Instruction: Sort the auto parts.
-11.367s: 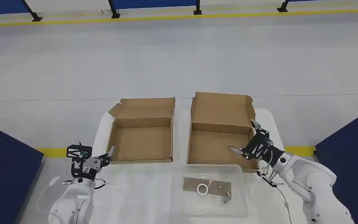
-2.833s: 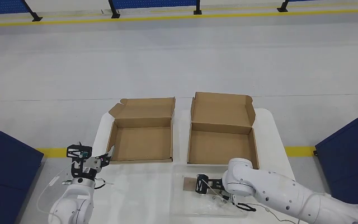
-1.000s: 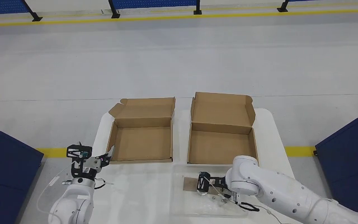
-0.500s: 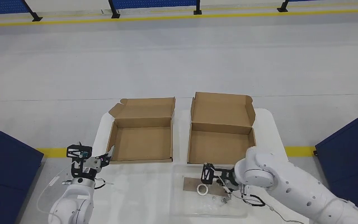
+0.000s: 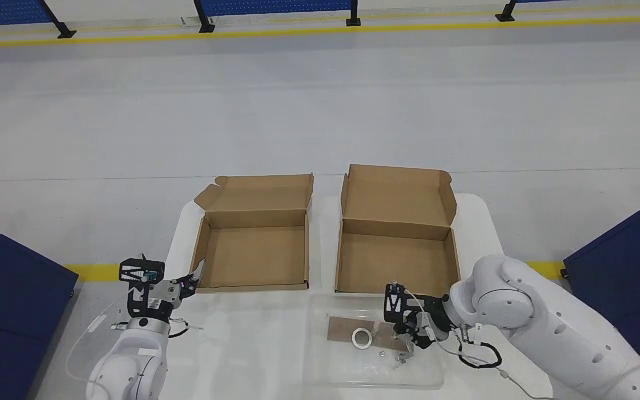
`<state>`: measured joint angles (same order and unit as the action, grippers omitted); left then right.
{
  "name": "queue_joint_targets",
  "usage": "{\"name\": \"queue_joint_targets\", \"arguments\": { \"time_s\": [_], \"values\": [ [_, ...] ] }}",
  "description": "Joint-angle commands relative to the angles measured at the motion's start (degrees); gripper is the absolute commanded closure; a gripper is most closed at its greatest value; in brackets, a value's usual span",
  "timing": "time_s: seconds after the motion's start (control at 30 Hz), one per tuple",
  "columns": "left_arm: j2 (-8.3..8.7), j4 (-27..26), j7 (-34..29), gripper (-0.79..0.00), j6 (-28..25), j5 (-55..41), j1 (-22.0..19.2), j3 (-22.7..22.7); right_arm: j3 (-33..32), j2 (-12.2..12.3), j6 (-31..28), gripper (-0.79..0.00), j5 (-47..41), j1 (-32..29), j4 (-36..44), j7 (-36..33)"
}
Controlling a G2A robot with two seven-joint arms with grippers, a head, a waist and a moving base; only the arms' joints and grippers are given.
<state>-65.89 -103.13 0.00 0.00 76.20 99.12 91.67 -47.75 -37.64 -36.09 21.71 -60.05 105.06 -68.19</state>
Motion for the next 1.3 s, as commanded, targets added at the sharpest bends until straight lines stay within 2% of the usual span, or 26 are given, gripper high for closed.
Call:
{"name": "queue_joint_targets", "arguments": {
  "time_s": [0.0,0.1,0.2,0.33,0.5,0.7,1.07,1.17,1.27],
  "values": [
    [0.00,0.00,0.00,-0.785,0.00,0.00,0.00,0.00,0.00,0.00,0.00,0.000,-0.01,0.00,0.00,0.00],
    [0.00,0.00,0.00,-0.785,0.00,0.00,0.00,0.00,-0.82,0.11,0.20,0.000,-0.92,-0.51,-1.15,2.19],
    [0.00,0.00,0.00,-0.785,0.00,0.00,0.00,0.00,-2.89,0.87,-6.09,0.000,-9.99,-1.69,-4.46,6.09],
    [0.00,0.00,0.00,-0.785,0.00,0.00,0.00,0.00,-3.04,3.25,-12.36,0.000,-17.03,-2.98,-7.59,12.35],
    [0.00,0.00,0.00,-0.785,0.00,0.00,0.00,0.00,0.50,7.16,-21.54,0.000,-22.64,-3.15,-10.34,21.52],
    [0.00,0.00,0.00,-0.785,0.00,0.00,0.00,0.00,4.75,10.39,-21.91,0.000,-33.33,-0.42,-8.02,21.90],
    [0.00,0.00,0.00,-0.785,0.00,0.00,0.00,0.00,4.86,10.24,-21.90,0.000,-34.25,-0.86,-7.58,23.25],
    [0.00,0.00,0.00,-0.785,0.00,0.00,0.00,0.00,4.71,10.03,-21.91,0.000,-39.13,-1.56,-6.89,24.57],
    [0.00,0.00,0.00,-0.785,0.00,0.00,0.00,0.00,4.15,9.94,-21.91,0.000,-49.39,-2.20,-5.49,21.91]
  ]
}}
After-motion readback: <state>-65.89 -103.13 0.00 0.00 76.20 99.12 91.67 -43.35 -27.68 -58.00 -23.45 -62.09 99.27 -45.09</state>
